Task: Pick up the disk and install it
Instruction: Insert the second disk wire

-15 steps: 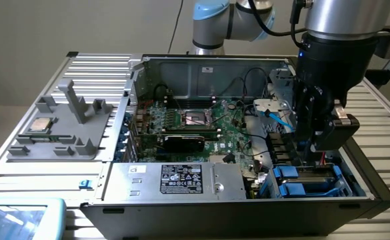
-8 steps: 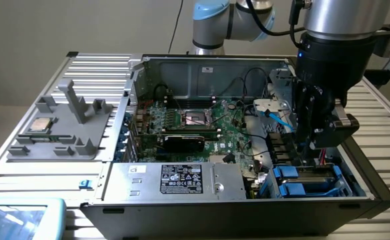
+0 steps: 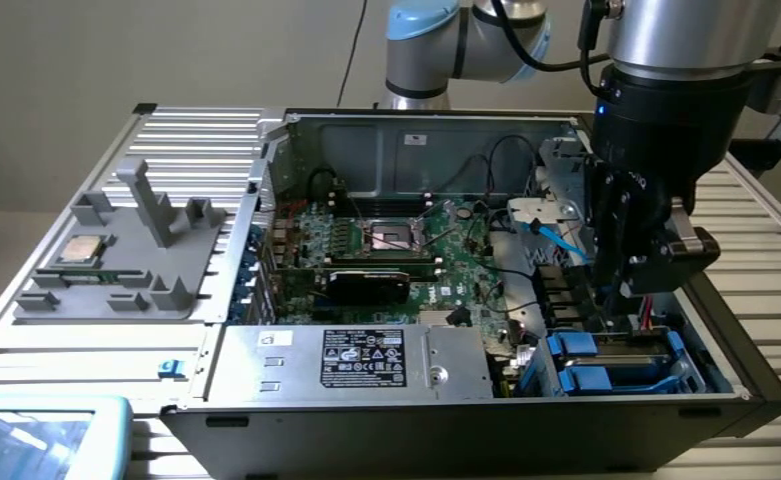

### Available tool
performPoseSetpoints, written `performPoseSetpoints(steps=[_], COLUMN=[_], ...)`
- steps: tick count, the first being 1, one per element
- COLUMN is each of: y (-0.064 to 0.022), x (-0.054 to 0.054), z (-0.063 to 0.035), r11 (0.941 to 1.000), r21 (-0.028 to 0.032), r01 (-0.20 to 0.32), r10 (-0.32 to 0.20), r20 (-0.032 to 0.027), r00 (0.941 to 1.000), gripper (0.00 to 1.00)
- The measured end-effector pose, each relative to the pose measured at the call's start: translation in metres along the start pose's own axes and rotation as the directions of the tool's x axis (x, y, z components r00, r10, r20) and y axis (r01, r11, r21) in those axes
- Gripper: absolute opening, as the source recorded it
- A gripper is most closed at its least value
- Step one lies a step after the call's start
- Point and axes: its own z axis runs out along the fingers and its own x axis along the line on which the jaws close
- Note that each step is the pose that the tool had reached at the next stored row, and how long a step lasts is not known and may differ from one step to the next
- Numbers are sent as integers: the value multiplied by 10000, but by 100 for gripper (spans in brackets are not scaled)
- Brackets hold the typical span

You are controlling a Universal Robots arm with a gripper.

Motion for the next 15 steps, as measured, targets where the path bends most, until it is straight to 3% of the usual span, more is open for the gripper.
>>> performPoseSetpoints(steps=[1, 2, 8, 10, 11, 15], y=[0, 0, 0, 0, 0, 0], x=[0, 1, 3, 3, 3, 3], z=[0, 0, 0, -1, -1, -1], r11=[10000, 10000, 9999, 9999, 9999, 9999], r21=[-7, -14, -41, -46, -48, -51], r01=[15, 29, 91, 101, 104, 106], r10=[-15, -29, -91, -101, -104, -106], r20=[-2, -4, -18, -20, -22, -29], r00=[10000, 10000, 10000, 9999, 9999, 9999], gripper=[38, 31, 31, 29, 21, 21])
